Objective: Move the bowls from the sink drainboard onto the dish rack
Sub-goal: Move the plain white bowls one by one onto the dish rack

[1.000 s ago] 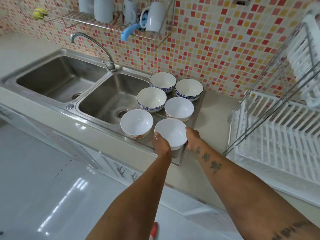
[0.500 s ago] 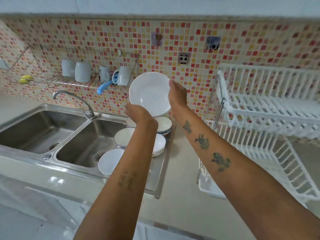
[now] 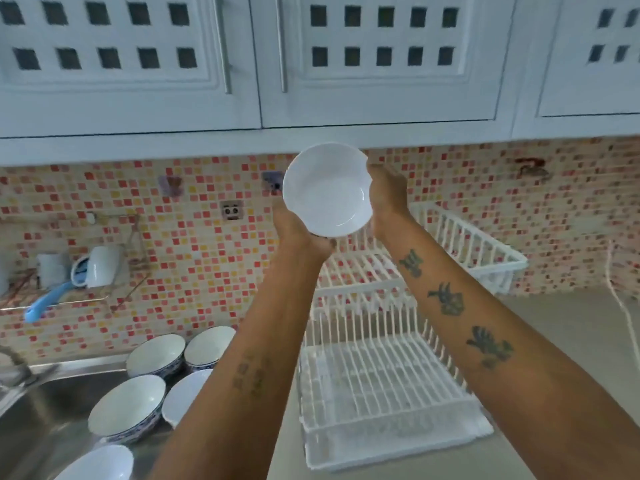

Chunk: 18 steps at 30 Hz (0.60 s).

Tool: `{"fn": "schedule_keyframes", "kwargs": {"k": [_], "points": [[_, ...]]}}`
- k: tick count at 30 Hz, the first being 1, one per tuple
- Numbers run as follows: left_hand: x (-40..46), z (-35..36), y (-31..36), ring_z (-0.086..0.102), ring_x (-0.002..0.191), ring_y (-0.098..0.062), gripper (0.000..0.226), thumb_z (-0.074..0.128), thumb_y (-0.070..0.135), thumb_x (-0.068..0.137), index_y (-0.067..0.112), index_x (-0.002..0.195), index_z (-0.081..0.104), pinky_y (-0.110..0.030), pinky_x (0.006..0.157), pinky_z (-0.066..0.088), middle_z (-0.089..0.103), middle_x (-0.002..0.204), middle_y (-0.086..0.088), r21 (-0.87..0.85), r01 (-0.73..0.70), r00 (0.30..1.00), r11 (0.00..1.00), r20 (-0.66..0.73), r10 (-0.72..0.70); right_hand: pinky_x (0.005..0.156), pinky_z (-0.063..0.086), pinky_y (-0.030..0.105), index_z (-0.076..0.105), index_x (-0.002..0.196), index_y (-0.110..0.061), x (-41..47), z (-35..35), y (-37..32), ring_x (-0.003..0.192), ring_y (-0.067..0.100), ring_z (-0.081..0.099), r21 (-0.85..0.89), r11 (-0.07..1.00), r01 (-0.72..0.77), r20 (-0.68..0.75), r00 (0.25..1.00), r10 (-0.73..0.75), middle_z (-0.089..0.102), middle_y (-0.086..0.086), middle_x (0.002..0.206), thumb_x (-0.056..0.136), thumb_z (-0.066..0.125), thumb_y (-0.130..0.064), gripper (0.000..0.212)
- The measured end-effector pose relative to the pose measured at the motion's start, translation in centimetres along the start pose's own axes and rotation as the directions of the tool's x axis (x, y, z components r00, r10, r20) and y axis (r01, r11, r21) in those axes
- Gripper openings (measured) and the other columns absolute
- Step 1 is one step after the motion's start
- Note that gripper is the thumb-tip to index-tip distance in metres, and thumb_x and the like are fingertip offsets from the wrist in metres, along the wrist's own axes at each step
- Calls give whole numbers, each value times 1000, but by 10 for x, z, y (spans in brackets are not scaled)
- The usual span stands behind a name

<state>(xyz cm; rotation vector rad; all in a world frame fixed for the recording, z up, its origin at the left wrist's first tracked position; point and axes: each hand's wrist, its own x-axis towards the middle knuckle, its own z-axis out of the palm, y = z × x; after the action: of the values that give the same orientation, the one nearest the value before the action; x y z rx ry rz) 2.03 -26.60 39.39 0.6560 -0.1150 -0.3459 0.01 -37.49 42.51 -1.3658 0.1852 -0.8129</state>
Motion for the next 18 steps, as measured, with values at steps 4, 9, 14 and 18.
{"fn": "schedule_keyframes", "kwargs": {"k": [4,9,14,18], "points": [[14,29,-40,52,113,-43,62,52,51,80,22,135,51,-56,97,43,56,127,-20,168,398,843,902,321,-432,77,40,34,60,93,-10,26,-70,2,91,23,50,-37,999,18,-124,992,-23,55,8,96,98,47,-19,17],[33,55,-82,55,101,-43,42,56,49,90,13,112,56,-62,96,46,54,114,-19,286,302,882,909,277,-380,70,46,39,62,92,-11,62,-136,23,87,27,52,-107,991,-84,-142,988,68,54,10,91,97,40,-20,25],[80,53,-107,59,109,-34,68,75,46,77,19,131,44,-49,82,57,51,131,-17,761,-67,955,645,236,-179,70,43,30,56,104,-14,86,-162,48,80,23,56,-97,971,-219,-66,975,214,59,6,82,100,19,-54,55],[91,49,-128,60,108,-29,90,87,53,53,20,122,40,-41,87,57,50,128,-12,922,-313,946,228,323,-7,76,47,34,58,125,-6,95,-163,70,96,27,62,-303,919,-252,-45,967,250,65,11,113,91,35,-64,71]]}}
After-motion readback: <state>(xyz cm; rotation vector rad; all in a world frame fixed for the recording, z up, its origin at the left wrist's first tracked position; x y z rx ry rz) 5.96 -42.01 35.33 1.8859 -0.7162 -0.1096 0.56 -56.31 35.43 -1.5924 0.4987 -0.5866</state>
